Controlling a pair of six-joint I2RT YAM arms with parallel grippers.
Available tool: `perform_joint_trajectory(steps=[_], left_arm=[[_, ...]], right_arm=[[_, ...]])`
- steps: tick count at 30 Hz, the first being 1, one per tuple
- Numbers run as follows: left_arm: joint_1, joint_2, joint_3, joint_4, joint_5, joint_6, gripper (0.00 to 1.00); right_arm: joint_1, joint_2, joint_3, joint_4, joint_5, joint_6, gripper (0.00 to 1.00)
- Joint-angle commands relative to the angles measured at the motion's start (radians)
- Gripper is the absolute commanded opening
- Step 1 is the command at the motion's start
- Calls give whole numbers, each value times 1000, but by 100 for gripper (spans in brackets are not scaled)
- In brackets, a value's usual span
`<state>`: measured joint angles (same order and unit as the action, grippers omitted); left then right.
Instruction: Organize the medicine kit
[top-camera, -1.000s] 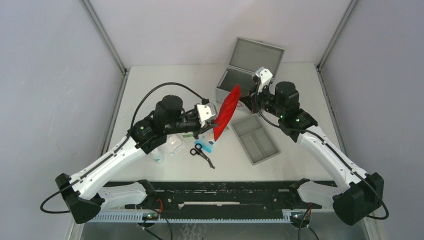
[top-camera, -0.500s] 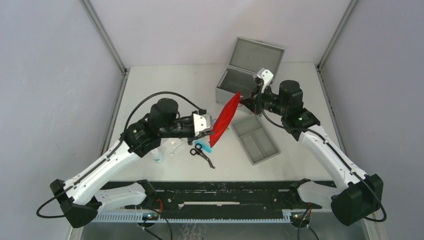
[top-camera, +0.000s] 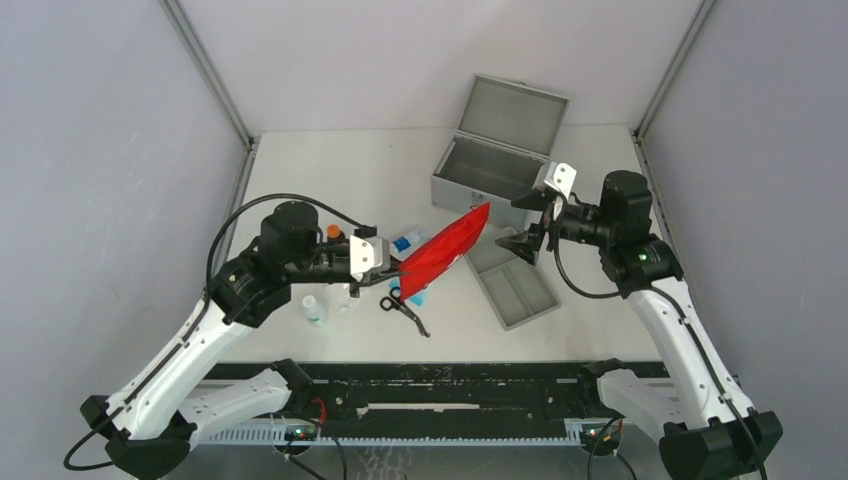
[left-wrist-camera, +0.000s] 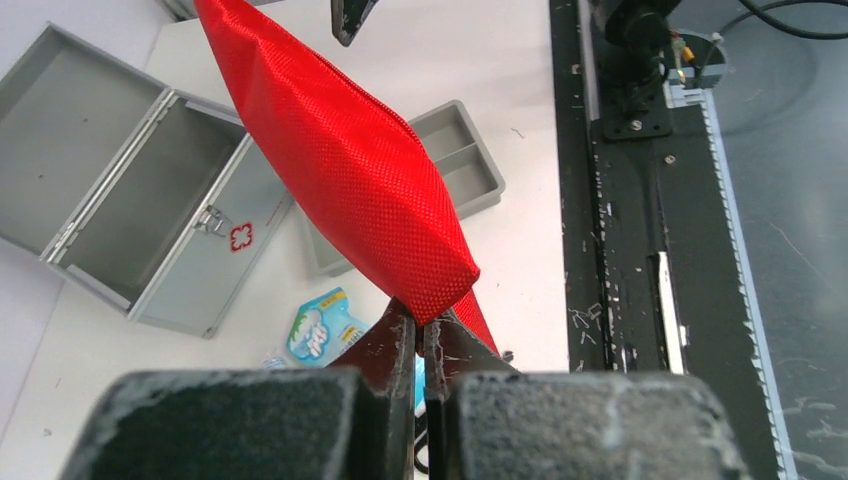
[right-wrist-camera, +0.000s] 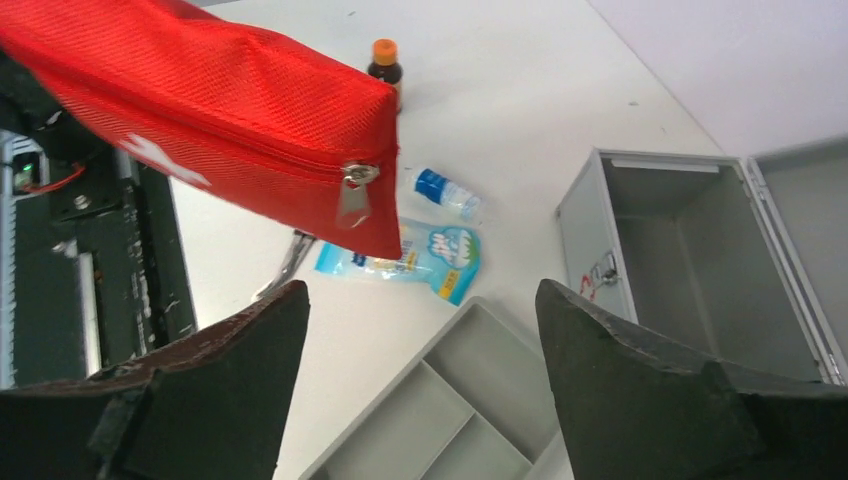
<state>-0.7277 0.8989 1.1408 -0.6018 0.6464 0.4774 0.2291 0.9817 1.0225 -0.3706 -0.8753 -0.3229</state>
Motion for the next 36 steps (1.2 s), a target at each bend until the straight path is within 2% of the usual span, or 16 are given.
perform_joint_trajectory(steps=[1,5,9,16,20,24,26,27,31,34,36], left_arm=[[19,-12,33,-48,155,73,0],[20,-17,35,-74,226,102,0],[20,-23,29,-72,242,110,0],[25,-23,14,-55,234,109,0],[33,-19,7,-35,228,96,0],[47,-23,-11,11,192,63,1],[54,-27,-28,49,158,35,11],[60,-30,-32,69,140,20,17],[86,-39,-35,165,-10,-81,50],[90,-52,-47,236,-250,-139,85],[92,-60,-68,290,-430,-160,98]], right_arm=[[-21,-21,17,-74,-139,-50,84],[-10,7,17,-54,-278,-27,87],[52,26,17,-79,-311,-73,90],[154,5,17,-130,-373,-125,85],[157,-2,17,-100,-383,-87,57],[100,-2,18,-67,-394,-40,29],[70,1,17,-46,-387,-9,5],[60,3,17,-32,-370,16,0],[24,14,17,44,-202,132,0],[2,45,20,121,26,240,0],[-7,83,36,135,177,270,0]])
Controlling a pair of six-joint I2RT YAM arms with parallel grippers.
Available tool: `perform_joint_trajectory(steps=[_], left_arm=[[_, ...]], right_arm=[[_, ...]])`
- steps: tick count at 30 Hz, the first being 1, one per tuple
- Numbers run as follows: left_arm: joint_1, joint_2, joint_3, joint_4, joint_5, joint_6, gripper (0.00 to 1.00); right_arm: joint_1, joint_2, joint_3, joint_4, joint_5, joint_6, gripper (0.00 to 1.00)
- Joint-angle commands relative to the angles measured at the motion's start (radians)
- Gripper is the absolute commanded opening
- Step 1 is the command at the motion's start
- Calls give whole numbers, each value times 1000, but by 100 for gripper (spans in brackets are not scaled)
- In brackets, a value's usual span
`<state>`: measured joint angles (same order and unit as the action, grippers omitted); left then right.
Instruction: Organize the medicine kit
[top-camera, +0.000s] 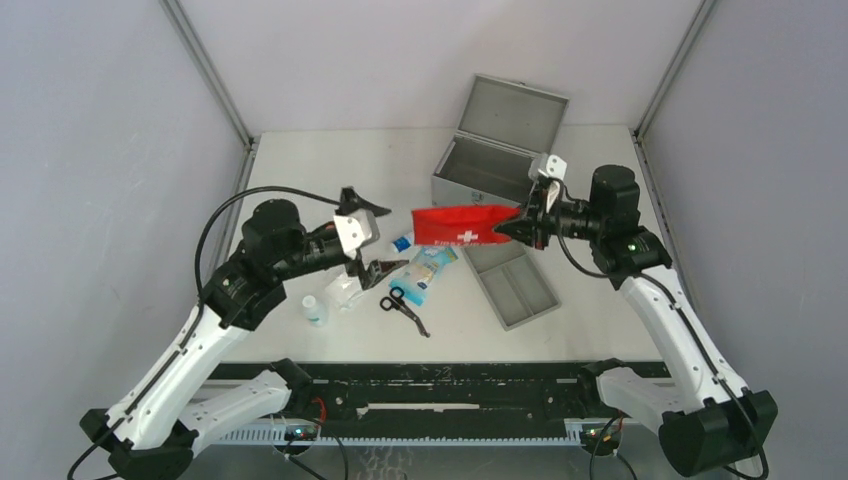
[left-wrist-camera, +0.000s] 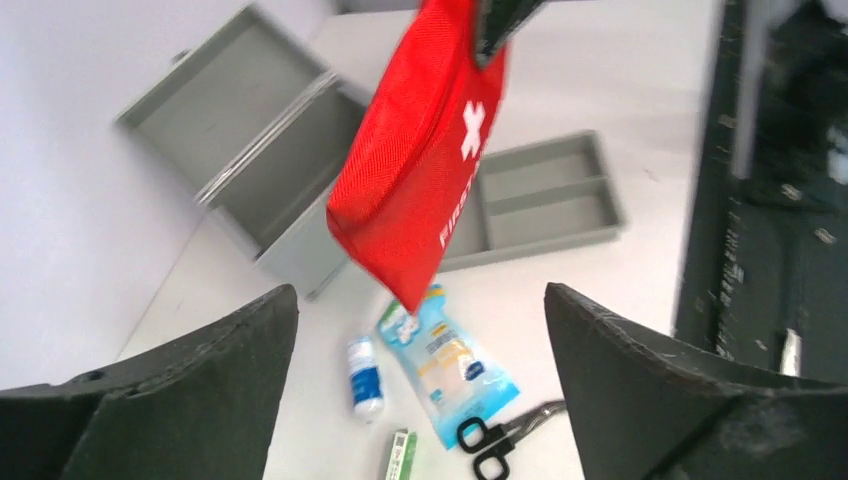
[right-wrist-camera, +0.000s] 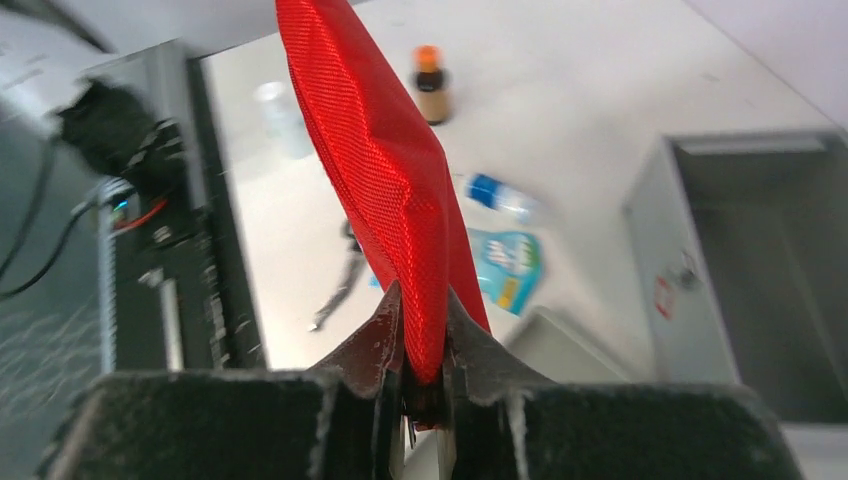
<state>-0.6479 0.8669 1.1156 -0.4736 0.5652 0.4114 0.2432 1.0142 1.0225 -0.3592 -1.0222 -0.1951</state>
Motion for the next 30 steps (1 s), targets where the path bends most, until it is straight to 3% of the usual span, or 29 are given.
perform_joint_trajectory(steps=[1,4,7,19,30], left_arm=[[14,-31,-51,183,-402,-97,100],[16,-29,-65,209,-500,-105,100],[19,-29,-74,215,-529,-111,100],[19,-45,-117,262,-512,-107,100],[19,-61,-129,259,-496,-102,100]], right_arm=[[-24,78,50,123,406,153,0],[-60,170,101,127,524,198,0],[-110,265,156,147,516,247,0],[-169,626,410,132,514,319,0],[-176,904,616,-18,434,428,0]])
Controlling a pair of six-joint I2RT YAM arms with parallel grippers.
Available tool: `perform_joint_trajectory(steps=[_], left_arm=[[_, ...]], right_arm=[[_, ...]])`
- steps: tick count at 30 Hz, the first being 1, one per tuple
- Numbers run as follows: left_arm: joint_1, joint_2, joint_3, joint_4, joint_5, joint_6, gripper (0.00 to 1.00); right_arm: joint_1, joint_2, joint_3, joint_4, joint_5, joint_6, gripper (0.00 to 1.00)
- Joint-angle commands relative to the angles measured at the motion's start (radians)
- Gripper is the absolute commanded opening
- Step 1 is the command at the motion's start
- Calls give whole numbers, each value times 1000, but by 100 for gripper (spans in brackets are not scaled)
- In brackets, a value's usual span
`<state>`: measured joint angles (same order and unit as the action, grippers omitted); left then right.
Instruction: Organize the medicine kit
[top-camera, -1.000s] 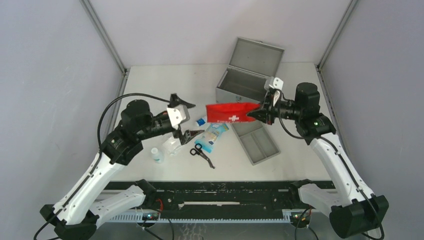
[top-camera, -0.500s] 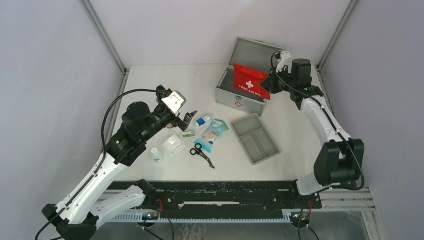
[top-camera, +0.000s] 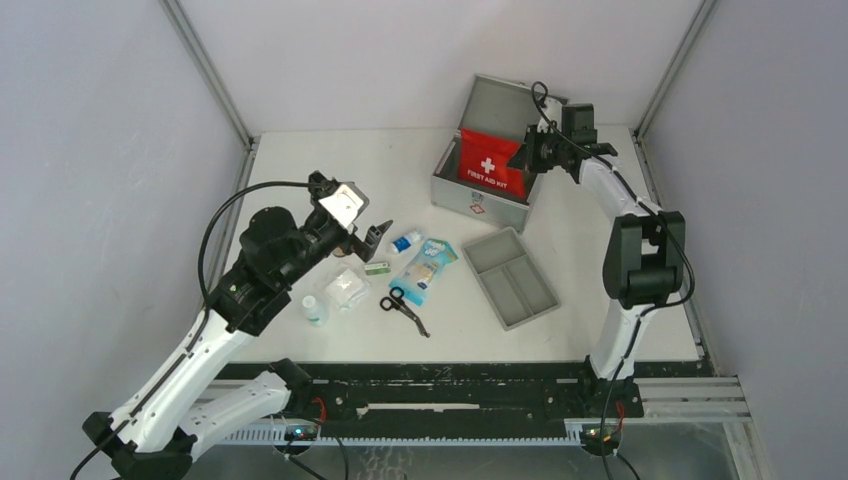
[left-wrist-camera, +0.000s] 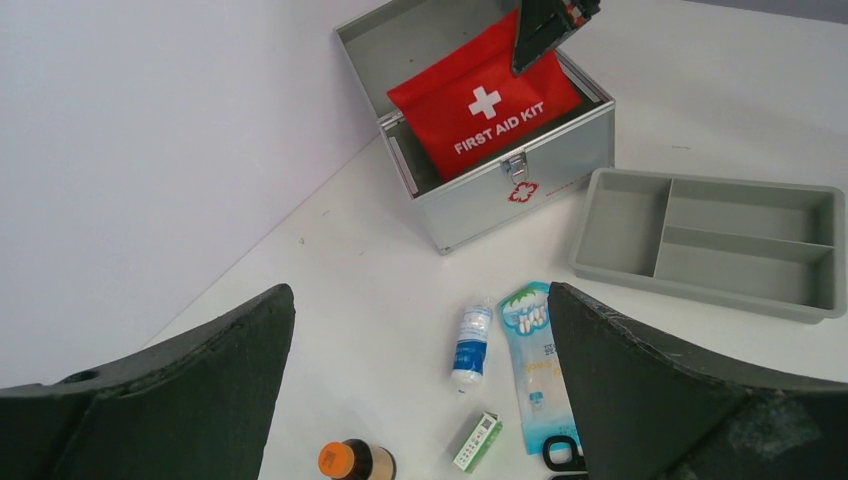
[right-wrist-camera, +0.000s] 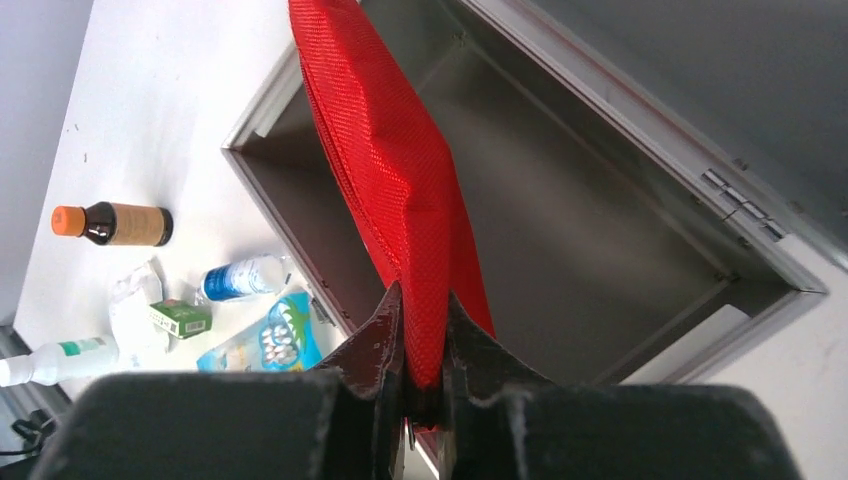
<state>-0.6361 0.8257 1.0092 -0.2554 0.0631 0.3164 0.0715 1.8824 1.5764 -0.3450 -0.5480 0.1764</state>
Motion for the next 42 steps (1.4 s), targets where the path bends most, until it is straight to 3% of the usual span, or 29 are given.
perform_joint_trajectory(steps=[1,11,20,24,30,42], left_arm=[[7,-20,-23,42,7,-6,100],[7,-11,-24,42,17,-10,100],[7,-17,-27,38,18,-8,100],[7,-17,-27,38,18,-8,100],[7,-24,-26,31,18,-3,100],[7,-42,-27,25,-17,0,100]], right_arm=[[-2,49,65,-33,-44,59,0],[18,155,95,-75,-65,62,7],[24,171,131,-135,38,9,28],[26,153,147,-155,78,-11,41],[27,108,161,-178,149,-49,51],[35,-44,99,-166,262,-161,61]])
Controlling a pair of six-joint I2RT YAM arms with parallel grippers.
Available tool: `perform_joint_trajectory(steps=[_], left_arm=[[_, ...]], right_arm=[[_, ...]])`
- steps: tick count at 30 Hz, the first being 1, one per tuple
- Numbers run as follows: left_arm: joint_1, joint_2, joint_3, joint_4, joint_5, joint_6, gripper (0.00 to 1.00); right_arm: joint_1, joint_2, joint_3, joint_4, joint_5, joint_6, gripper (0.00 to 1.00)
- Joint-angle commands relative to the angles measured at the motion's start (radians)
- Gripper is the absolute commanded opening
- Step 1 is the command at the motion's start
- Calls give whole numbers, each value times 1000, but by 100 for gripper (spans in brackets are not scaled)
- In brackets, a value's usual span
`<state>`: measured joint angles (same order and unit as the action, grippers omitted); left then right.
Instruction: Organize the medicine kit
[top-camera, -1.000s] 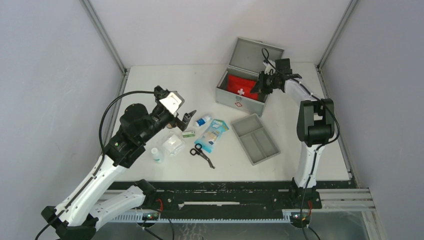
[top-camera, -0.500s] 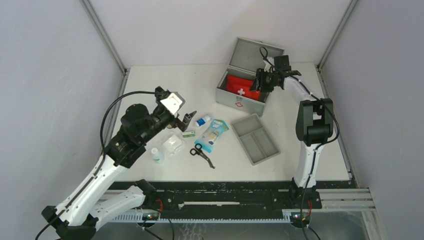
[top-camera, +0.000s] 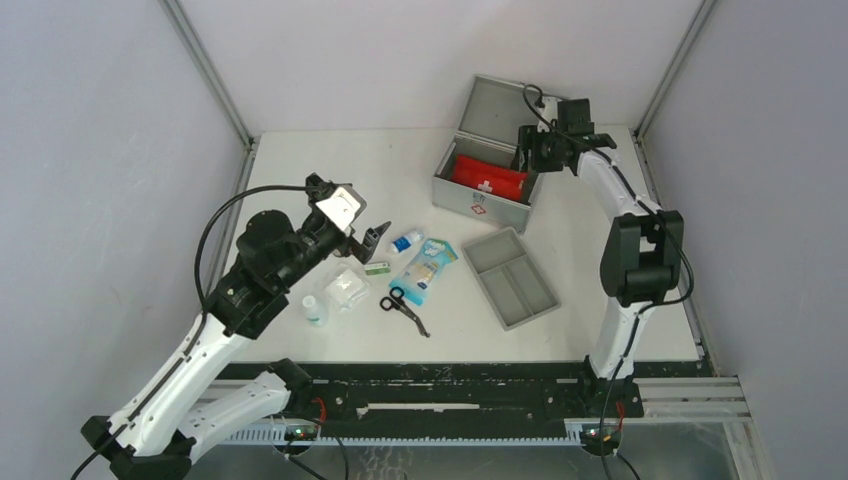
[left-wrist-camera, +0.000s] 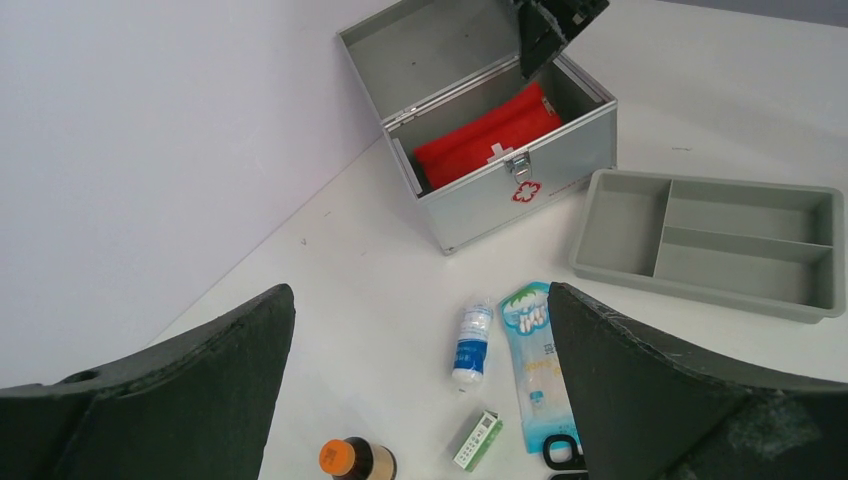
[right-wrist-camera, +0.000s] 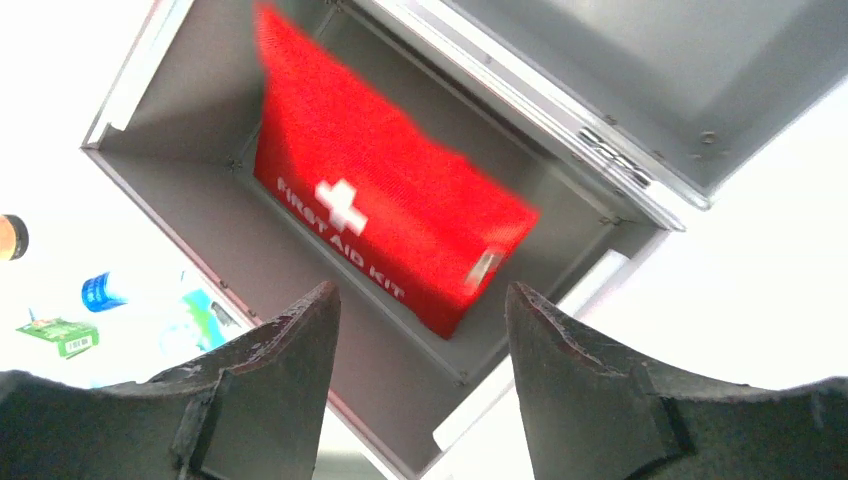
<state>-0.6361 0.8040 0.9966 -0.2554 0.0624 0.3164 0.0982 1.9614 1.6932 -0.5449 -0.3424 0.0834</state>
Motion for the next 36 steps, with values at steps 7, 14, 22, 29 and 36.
perform_joint_trajectory(steps=[7,14,22,29,36], left_arm=[[7,-33,-18,25,-25,-3,100],[7,-39,-22,25,-13,-6,100],[7,-46,-27,19,-11,0,100],[7,-39,-67,29,-62,52,100],[7,2,-147,43,-193,171,100]], right_arm=[[-1,-216,-150,104,187,-108,61],[-25,-168,-181,110,197,-63,60],[-27,-92,-185,101,170,-22,50],[-28,-107,-221,100,159,-45,25],[13,-139,-266,88,174,-107,16]])
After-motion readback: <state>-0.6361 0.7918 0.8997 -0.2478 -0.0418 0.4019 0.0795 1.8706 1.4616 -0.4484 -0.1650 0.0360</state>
